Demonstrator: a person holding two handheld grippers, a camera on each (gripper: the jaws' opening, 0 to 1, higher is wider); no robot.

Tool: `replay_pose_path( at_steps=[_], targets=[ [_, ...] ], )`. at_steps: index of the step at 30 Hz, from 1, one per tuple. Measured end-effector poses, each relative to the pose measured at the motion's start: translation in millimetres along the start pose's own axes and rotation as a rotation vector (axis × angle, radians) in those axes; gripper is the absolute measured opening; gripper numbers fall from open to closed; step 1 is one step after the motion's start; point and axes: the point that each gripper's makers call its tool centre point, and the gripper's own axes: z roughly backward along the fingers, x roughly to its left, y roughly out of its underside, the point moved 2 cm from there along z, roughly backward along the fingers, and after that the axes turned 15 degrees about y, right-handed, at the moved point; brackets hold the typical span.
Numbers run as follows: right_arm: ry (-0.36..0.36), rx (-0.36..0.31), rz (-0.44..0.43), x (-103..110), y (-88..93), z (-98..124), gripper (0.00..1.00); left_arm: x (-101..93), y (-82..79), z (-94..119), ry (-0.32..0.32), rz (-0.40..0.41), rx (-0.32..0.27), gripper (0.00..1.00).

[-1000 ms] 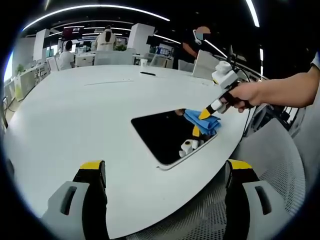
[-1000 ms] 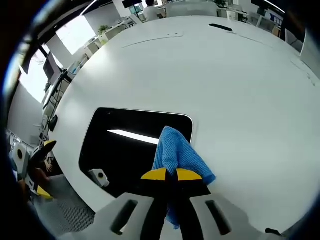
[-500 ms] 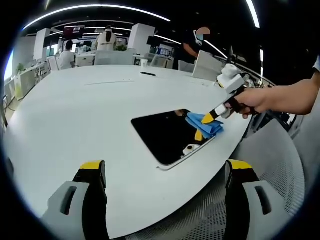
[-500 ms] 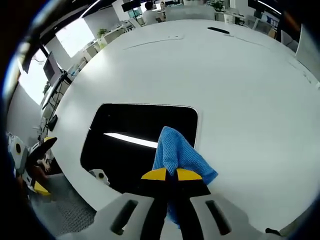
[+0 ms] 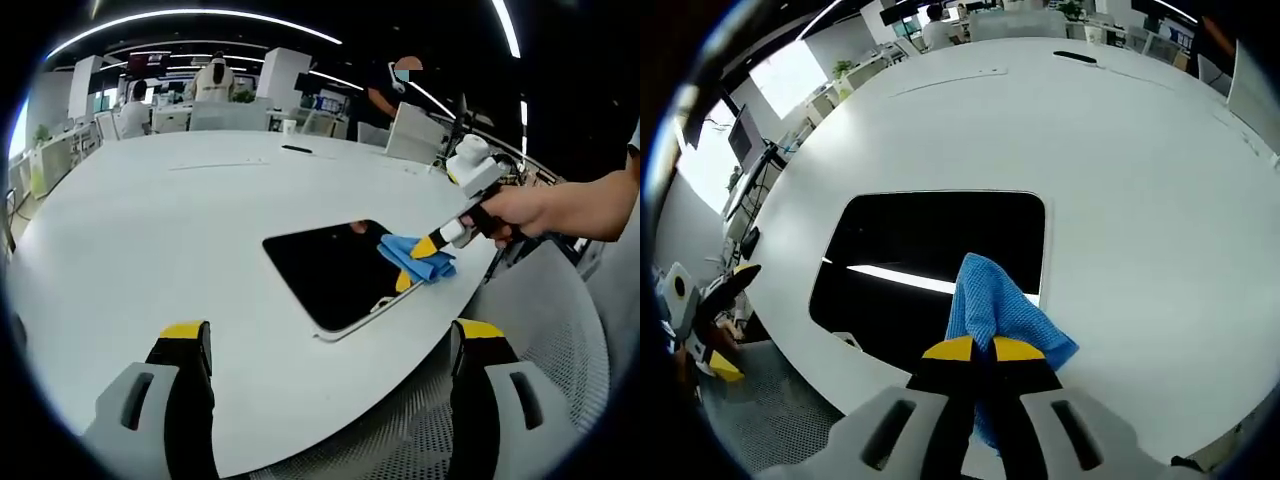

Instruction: Wipe the mirror surface with the cleaning cloth until all visible marks leave the cleaned area.

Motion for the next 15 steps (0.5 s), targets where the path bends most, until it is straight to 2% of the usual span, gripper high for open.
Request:
replay_pose_path(
  at_steps=[15],
  targets=[
    [-0.014,-0.003,-0.015,4,14.2,7,0.00,1.0,0.3,0,-0.006,0.005,0.003,0.99]
  ],
)
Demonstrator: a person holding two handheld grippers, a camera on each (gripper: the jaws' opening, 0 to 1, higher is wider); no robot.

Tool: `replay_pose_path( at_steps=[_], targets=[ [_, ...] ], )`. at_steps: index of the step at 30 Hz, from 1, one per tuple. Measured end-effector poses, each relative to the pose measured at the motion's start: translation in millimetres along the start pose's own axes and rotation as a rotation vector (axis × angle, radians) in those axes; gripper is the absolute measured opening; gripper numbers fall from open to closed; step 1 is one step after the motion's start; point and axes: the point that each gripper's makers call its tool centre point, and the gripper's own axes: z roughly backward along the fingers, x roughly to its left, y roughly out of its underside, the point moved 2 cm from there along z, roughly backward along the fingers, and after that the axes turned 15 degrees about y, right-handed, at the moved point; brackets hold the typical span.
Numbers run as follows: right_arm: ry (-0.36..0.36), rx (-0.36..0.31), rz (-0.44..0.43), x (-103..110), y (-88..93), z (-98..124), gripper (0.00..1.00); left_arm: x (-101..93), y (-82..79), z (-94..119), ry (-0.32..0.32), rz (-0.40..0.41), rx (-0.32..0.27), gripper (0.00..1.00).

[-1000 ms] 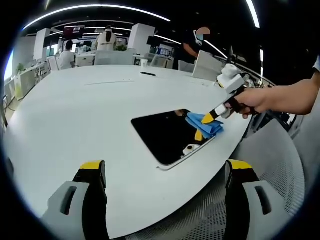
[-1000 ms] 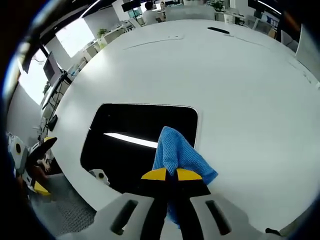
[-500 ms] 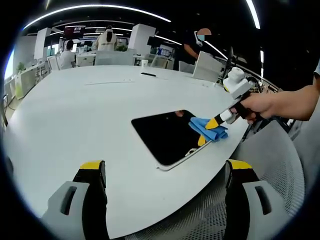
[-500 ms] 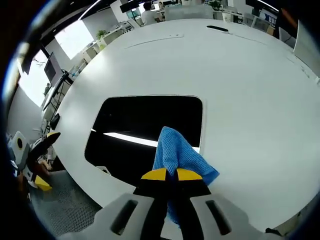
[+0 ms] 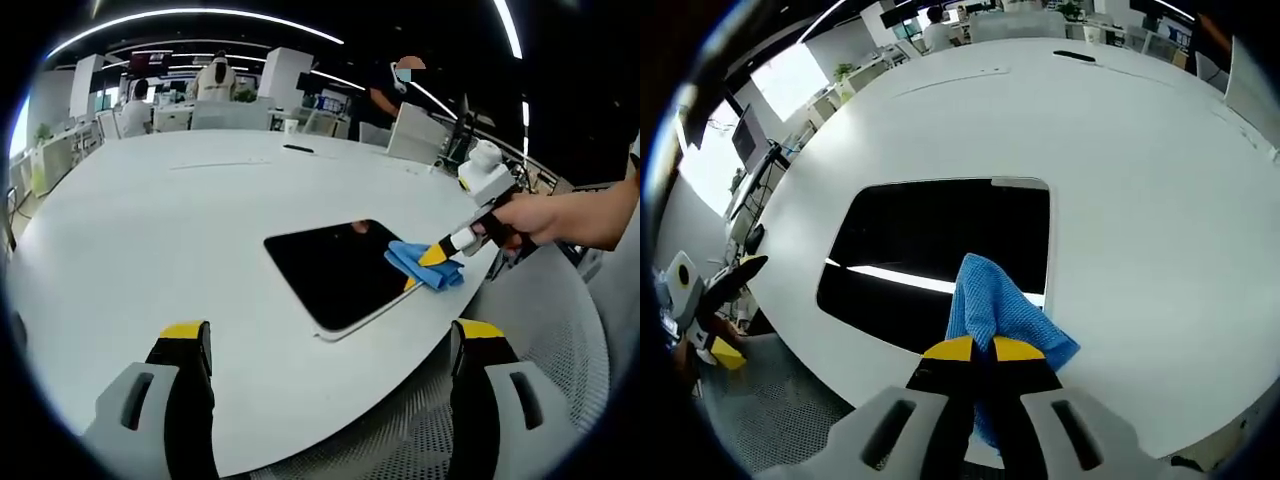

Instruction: Wipe the mirror surface with the cleaning cloth until all visible marks leave the cleaned area.

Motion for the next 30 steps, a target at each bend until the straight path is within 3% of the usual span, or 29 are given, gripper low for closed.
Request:
replay_pose_path(
  at_steps=[11,15,30],
  targets=[
    [0.010,0.024,-0.025,0,1.8,0,0.00,0.3,1.2,0,0.002,-0.004,0.007,0.99],
    [0.016,0.034,-0.104,0,2.3,2,0.00,0.5,0.8,0,0.004,-0.003,0.003,0.99],
    [0.003,0.032,-0.042,26,-1.3,1,0.00,0.4,0.2,0,0.001,-0.002,-0.003,0.99]
  ],
)
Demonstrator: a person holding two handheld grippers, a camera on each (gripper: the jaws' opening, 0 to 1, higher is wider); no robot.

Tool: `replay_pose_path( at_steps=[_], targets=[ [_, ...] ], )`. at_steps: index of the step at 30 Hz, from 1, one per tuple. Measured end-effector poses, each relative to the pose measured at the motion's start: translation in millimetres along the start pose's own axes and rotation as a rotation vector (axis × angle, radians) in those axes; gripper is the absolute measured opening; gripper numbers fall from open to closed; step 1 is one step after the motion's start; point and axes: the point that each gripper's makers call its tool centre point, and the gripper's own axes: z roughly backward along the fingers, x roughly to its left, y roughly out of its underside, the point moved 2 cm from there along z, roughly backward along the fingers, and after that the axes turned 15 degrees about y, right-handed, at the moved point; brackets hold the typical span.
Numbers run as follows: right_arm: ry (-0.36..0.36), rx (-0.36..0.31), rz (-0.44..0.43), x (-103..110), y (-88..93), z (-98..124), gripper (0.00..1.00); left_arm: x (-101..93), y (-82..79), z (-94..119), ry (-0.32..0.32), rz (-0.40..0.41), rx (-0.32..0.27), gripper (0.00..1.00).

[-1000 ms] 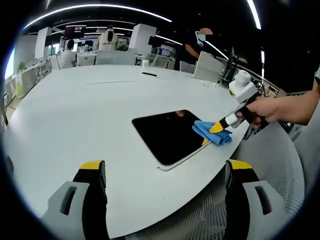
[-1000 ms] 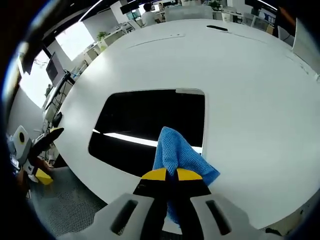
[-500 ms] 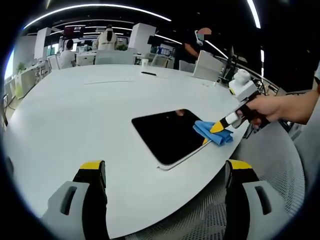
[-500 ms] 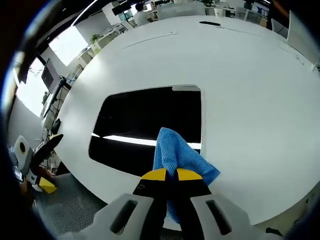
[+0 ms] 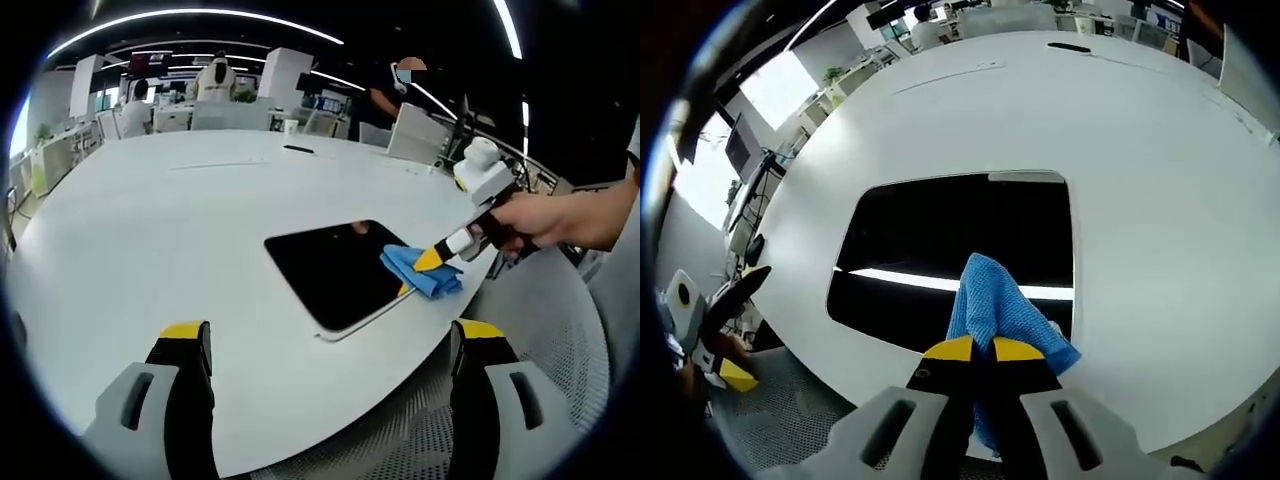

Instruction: Wipe the mirror surface with the cleaning cloth until all visible marks leave the cleaned area.

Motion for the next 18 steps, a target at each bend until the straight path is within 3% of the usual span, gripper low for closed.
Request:
replay_pose_path(
  at_steps=[18],
  targets=[
    [-0.037,0.022,0.012,32,-4.4,-3,0.00,-0.5,1.6,-1,0.008,-0.005,0.012,0.99]
  ],
)
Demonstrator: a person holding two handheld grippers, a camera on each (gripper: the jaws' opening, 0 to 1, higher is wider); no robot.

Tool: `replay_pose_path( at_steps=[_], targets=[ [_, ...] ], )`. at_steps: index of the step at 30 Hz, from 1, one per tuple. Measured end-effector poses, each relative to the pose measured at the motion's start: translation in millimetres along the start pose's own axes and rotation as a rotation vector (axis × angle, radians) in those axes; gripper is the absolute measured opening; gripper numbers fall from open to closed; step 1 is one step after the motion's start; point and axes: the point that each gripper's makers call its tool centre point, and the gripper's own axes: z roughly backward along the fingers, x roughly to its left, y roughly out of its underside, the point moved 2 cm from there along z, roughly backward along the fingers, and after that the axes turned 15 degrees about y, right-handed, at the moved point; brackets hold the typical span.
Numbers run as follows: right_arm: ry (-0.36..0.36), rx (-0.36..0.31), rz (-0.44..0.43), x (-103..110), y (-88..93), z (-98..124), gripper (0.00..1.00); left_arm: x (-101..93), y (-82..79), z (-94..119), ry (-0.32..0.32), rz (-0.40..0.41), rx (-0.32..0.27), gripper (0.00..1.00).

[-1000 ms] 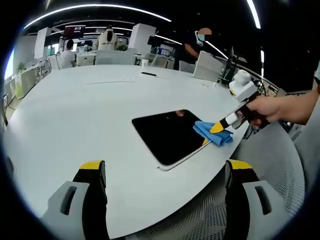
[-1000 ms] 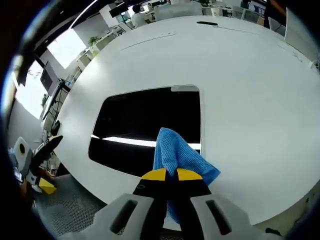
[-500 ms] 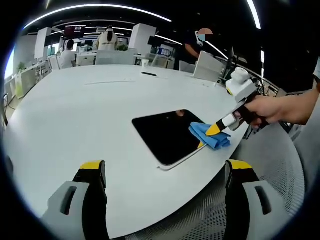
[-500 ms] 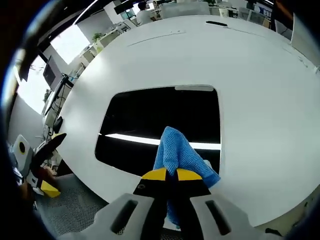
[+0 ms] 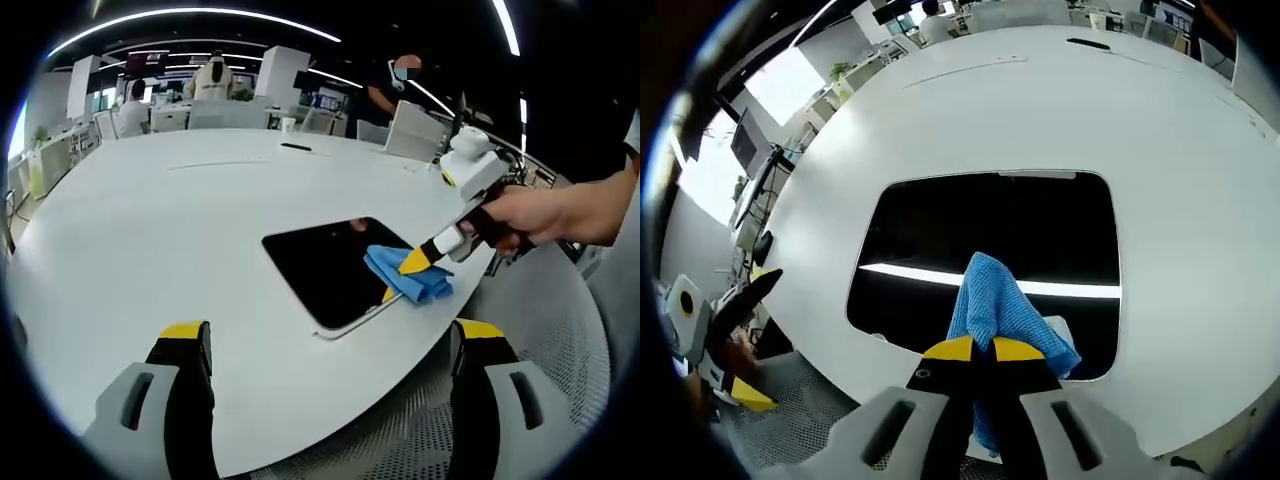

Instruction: Wipe the mirror surface with the cleaning cloth until all visible marks leave the cleaned area.

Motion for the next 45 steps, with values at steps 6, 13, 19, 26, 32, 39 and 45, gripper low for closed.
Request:
replay_pose_path(
  at_steps=[6,13,19,26,32,39,45],
  targets=[
    [-0.002,0.003,0.011,15,-1.8,-2,0.00,-0.9,-1.0,0,0.002,-0.001,-0.003,0.99],
    [-0.007,0.010,0.018,26,-3.2,-3,0.00,0.1,-1.9,0,-0.002,0.000,-0.010,0.99],
    [-0.015,0.011,0.031,37,-4.5,-4,0.00,0.5,-2.5,0,-0.003,0.000,-0.014,0.99],
    [-0.030,0.011,0.051,52,-4.2,-4,0.00,0.9,-2.5,0,-0.003,-0.001,-0.015,0.99],
    [-0.044,0.008,0.078,69,-4.2,-2,0.00,0.7,-1.7,0,-0.001,-0.001,-0.010,0.99],
    [-0.050,0.004,0.105,80,-5.4,-4,0.00,1.1,0.2,0,-0.001,-0.011,0.006,0.95],
    [-0.062,0.005,0.104,86,-6.4,-5,0.00,-0.4,1.2,-2,0.008,-0.012,0.012,0.99]
  ],
)
